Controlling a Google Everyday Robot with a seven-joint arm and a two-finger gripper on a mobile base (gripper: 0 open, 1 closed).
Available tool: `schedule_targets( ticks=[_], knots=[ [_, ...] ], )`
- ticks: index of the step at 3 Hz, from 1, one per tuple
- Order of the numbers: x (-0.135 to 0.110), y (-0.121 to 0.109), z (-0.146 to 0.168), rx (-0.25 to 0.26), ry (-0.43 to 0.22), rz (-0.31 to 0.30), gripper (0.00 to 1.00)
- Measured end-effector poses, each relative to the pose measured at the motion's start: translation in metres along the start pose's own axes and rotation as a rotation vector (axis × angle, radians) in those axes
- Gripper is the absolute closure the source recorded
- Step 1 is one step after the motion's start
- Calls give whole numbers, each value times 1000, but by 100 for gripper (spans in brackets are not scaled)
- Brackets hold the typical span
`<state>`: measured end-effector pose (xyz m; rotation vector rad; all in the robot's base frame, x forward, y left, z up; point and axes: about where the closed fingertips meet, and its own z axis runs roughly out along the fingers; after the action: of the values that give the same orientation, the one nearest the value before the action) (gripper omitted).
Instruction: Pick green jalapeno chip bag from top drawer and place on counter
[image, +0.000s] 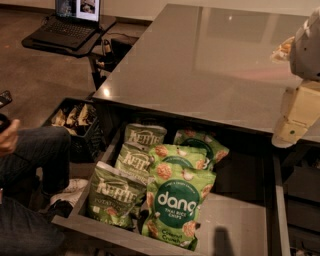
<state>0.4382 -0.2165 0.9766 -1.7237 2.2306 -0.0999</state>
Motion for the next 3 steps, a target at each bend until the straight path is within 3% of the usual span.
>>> schedule_targets(
  ticks=[2, 3],
  knots=[
    [0, 8, -10, 18, 6, 9, 0],
    [1, 56, -40, 4, -19, 16, 0]
  ],
)
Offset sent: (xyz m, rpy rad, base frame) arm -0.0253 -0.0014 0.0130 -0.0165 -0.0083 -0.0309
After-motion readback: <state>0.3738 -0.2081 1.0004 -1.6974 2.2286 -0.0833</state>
